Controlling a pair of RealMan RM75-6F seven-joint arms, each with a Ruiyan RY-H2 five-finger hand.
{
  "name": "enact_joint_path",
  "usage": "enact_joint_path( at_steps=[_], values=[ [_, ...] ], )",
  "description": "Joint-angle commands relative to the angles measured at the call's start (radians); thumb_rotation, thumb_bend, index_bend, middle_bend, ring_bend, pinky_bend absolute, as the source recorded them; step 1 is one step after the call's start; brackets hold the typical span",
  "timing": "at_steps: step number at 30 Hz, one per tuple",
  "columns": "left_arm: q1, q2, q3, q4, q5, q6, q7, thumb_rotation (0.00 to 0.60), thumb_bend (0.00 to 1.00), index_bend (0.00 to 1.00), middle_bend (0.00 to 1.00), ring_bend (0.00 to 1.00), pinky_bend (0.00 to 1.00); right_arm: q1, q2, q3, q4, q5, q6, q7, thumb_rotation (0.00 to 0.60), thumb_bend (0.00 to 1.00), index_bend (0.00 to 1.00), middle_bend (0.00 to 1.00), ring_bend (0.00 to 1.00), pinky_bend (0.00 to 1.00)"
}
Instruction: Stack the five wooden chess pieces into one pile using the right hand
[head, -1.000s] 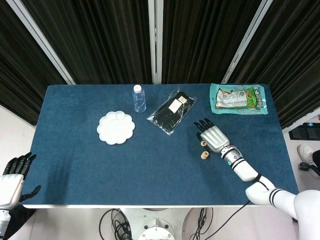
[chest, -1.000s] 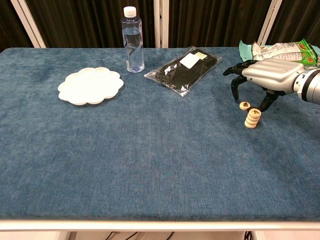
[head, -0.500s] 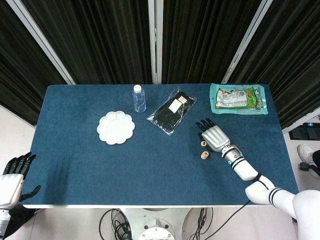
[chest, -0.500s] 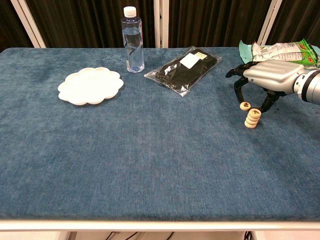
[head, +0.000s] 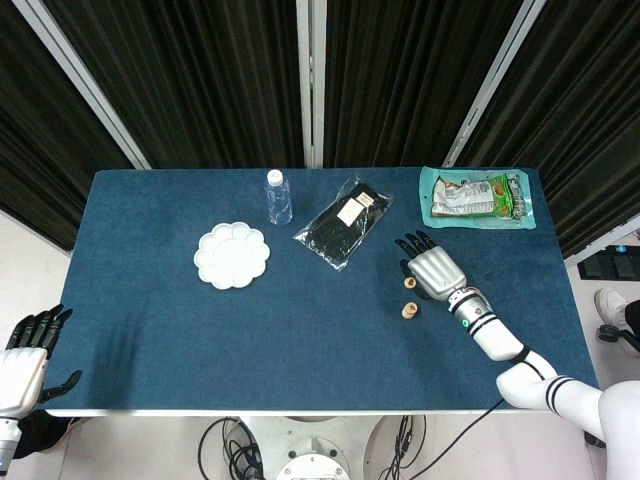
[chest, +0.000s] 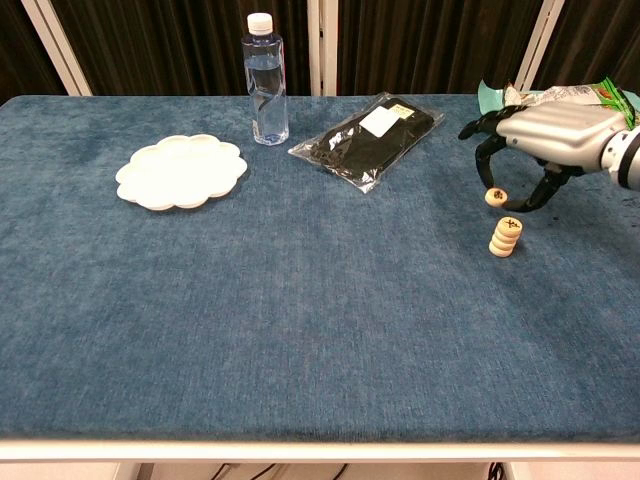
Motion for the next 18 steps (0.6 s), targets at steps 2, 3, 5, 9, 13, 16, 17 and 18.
enact_joint_path(
  at_steps=[2,3,5,9,13,16,17,18],
  values=[
    [-0.001,-0.001,0.001,-0.002,0.003,0.0,0.003,0.6,0.24,0.04,0.0,0.0,0.0,-0.015,0.063,-0.003,-0.077,-0.019,0.037,-0.003,0.6,0.22,0.57,0.1,0.0,0.0],
    [-0.001,-0.001,0.001,-0.003,0.004,0.001,0.005,0.6,0.24,0.04,0.0,0.0,0.0,-0.018,0.077,-0.005,-0.096,-0.022,0.04,-0.006,0.6,0.23,0.57,0.1,0.0,0.0],
    [0.0,0.0,0.002,-0.006,0.006,0.003,0.007,0.6,0.24,0.04,0.0,0.0,0.0,-0.026,0.106,-0.015,-0.138,-0.032,0.051,-0.017,0.6,0.23,0.57,0.1,0.0,0.0],
    [0.001,0.001,0.004,-0.01,0.011,0.008,0.011,0.6,0.24,0.04,0.0,0.0,0.0,-0.045,0.146,-0.033,-0.206,-0.046,0.069,-0.041,0.6,0.23,0.57,0.1,0.0,0.0],
    [0.001,0.002,0.005,-0.012,0.011,0.005,0.007,0.6,0.24,0.04,0.0,0.0,0.0,-0.06,0.169,-0.046,-0.255,-0.048,0.077,-0.066,0.6,0.23,0.57,0.1,0.0,0.0],
    [0.001,0.002,0.006,-0.012,0.014,0.006,0.007,0.6,0.24,0.04,0.0,0.0,0.0,-0.069,0.179,-0.053,-0.282,-0.053,0.083,-0.084,0.6,0.23,0.58,0.1,0.0,0.0],
    [0.001,0.003,0.007,-0.013,0.017,0.008,0.006,0.6,0.24,0.04,0.0,0.0,0.0,-0.07,0.183,-0.055,-0.292,-0.053,0.082,-0.089,0.6,0.23,0.58,0.1,0.0,0.0],
    [0.002,0.003,0.006,-0.014,0.018,0.011,0.006,0.6,0.24,0.04,0.0,0.0,0.0,-0.071,0.186,-0.057,-0.299,-0.054,0.079,-0.091,0.6,0.23,0.58,0.1,0.0,0.0]
  ],
)
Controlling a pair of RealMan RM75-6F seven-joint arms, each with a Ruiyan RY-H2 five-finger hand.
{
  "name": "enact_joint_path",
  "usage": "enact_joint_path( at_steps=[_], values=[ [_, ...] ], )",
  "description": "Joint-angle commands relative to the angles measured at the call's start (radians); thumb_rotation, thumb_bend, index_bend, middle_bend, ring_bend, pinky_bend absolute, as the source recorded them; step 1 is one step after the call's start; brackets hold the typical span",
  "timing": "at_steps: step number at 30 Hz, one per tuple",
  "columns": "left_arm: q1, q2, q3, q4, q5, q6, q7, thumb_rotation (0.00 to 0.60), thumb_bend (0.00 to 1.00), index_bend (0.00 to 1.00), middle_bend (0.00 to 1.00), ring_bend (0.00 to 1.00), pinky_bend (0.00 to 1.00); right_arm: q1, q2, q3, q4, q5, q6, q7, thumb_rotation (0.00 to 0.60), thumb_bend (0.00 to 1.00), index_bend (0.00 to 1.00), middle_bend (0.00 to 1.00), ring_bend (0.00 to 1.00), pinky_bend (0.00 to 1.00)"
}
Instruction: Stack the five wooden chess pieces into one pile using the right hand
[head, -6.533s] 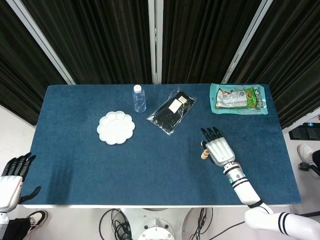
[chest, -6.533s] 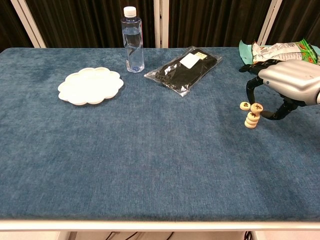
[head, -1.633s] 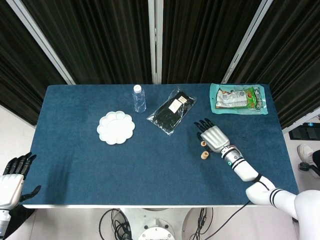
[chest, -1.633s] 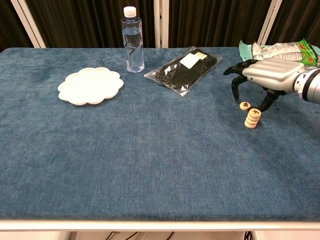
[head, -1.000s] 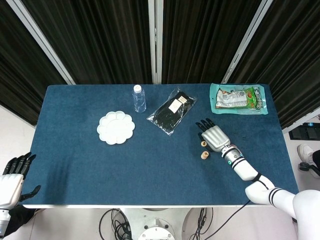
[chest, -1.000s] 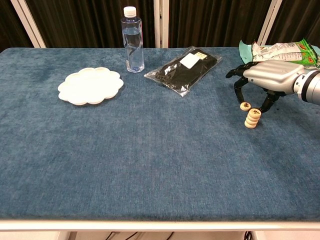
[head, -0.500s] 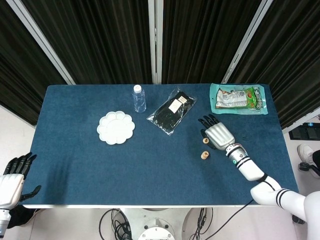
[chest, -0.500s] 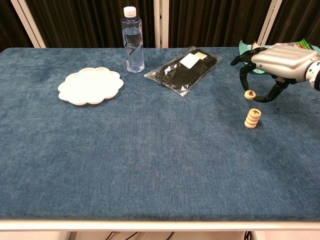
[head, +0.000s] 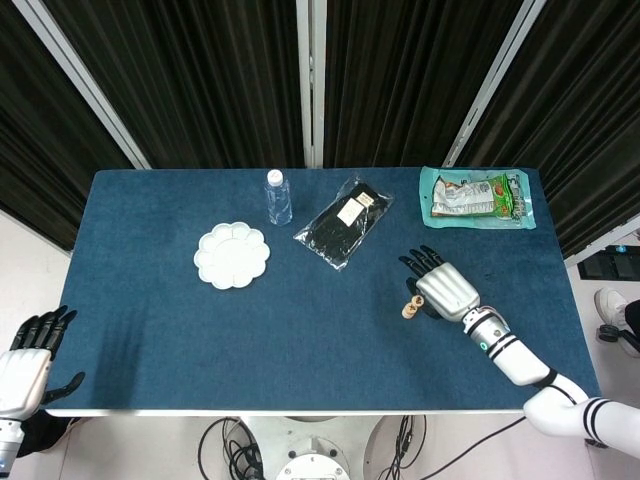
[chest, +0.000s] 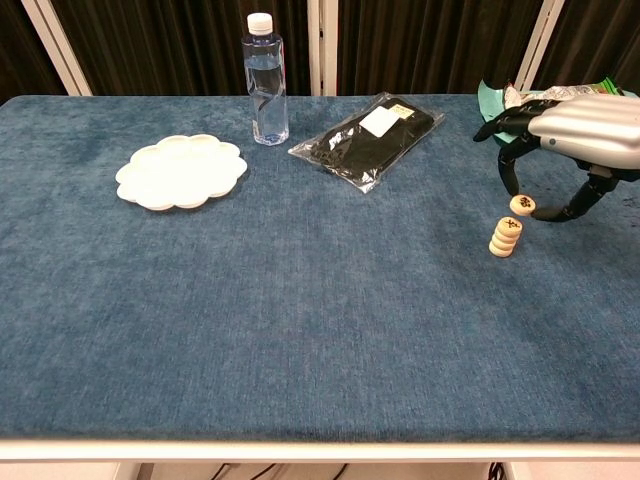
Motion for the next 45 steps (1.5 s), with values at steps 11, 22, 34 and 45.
enact_joint_path(
  at_steps=[11,22,34,45],
  values=[
    [0.004,0.005,0.0,-0.001,0.004,0.011,-0.01,0.6,0.24,0.04,0.0,0.0,0.0,0.001,-0.007,-0.002,-0.02,0.009,-0.029,-0.029,0.6,0.23,0.58,0.1,0.0,0.0],
    [0.005,0.006,-0.003,0.002,0.001,0.015,-0.017,0.6,0.24,0.04,0.0,0.0,0.0,0.006,-0.019,0.005,-0.011,0.007,-0.034,-0.022,0.6,0.23,0.58,0.1,0.0,0.0],
    [0.005,0.006,-0.003,0.004,0.0,0.012,-0.018,0.6,0.24,0.04,0.0,0.0,0.0,0.005,-0.019,0.008,-0.012,0.015,-0.041,-0.029,0.6,0.21,0.5,0.1,0.0,0.0],
    [0.005,0.006,-0.003,0.002,0.001,0.014,-0.016,0.6,0.24,0.04,0.0,0.0,0.0,0.004,-0.011,0.007,-0.022,0.013,-0.043,-0.026,0.6,0.17,0.45,0.1,0.0,0.0]
  ],
)
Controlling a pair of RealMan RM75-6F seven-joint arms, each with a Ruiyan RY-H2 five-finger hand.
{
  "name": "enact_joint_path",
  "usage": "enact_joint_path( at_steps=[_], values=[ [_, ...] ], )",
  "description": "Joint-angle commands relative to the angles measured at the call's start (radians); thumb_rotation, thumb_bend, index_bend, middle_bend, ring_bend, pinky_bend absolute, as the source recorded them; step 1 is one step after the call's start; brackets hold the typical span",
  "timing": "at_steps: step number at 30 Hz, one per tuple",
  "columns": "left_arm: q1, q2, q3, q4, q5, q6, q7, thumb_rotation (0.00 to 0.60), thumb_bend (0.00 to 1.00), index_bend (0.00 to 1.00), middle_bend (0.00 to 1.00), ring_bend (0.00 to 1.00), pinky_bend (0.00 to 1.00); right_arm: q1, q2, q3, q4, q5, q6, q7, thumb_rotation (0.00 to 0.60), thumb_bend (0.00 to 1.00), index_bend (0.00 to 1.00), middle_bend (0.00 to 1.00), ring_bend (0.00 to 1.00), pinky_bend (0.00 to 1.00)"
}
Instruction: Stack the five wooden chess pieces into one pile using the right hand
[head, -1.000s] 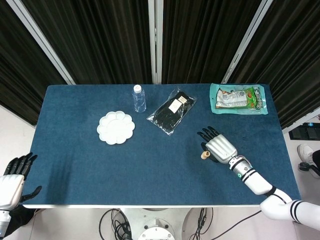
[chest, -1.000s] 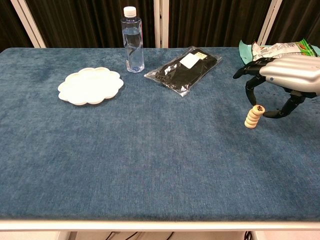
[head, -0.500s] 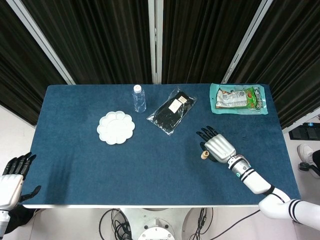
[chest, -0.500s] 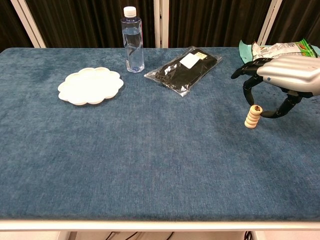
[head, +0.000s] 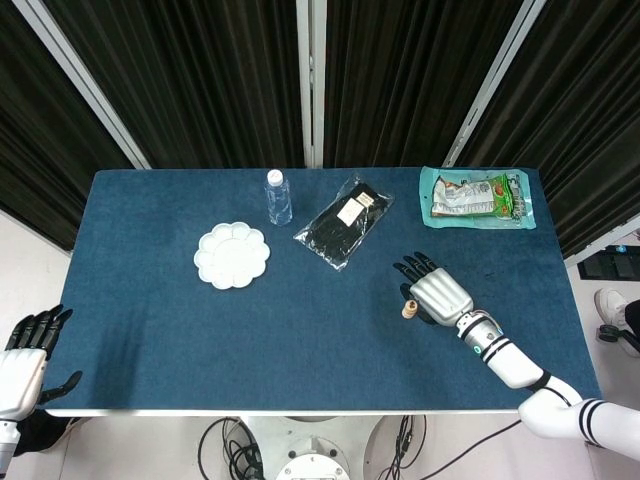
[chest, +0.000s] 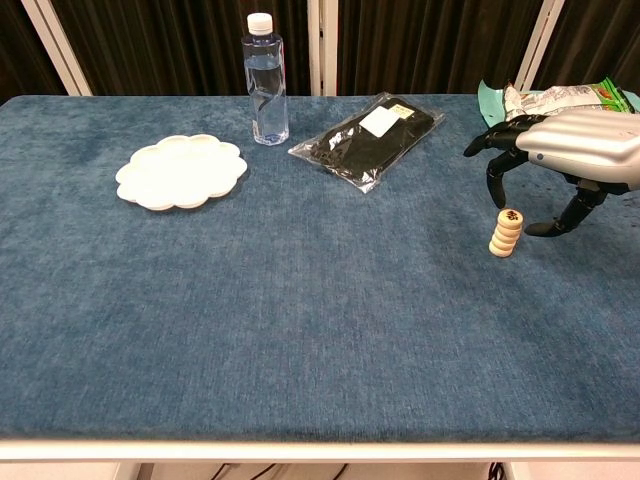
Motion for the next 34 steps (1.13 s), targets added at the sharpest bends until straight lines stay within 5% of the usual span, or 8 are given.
enact_joint_path(
  at_steps=[1,8,18,26,34],
  values=[
    [0.0,0.0,0.0,0.0,0.001,0.001,0.0,0.6,0.24,0.04,0.0,0.0,0.0,-0.001,0.001,0.0,-0.002,-0.001,0.001,0.001,0.6,0.17,0.45,0.09,0.0,0.0],
    [0.001,0.002,0.0,0.0,0.003,0.003,-0.003,0.6,0.24,0.04,0.0,0.0,0.0,-0.022,0.044,-0.011,-0.04,0.001,0.015,0.014,0.6,0.15,0.27,0.05,0.0,0.0],
    [0.003,0.002,0.001,-0.004,0.005,0.007,0.003,0.6,0.24,0.04,0.0,0.0,0.0,-0.138,0.081,-0.031,-0.072,0.033,0.149,-0.02,0.6,0.33,0.01,0.0,0.0,0.0],
    [0.0,-0.002,-0.001,-0.001,0.005,0.005,0.007,0.6,0.24,0.04,0.0,0.0,0.0,-0.379,0.104,-0.053,-0.085,0.039,0.489,-0.002,0.6,0.33,0.0,0.0,0.0,0.0],
    [0.001,-0.01,-0.004,0.001,0.008,0.013,0.028,0.6,0.24,0.04,0.0,0.0,0.0,-0.492,0.163,-0.061,-0.108,0.014,0.625,0.058,0.6,0.33,0.0,0.0,0.0,0.0]
  ],
)
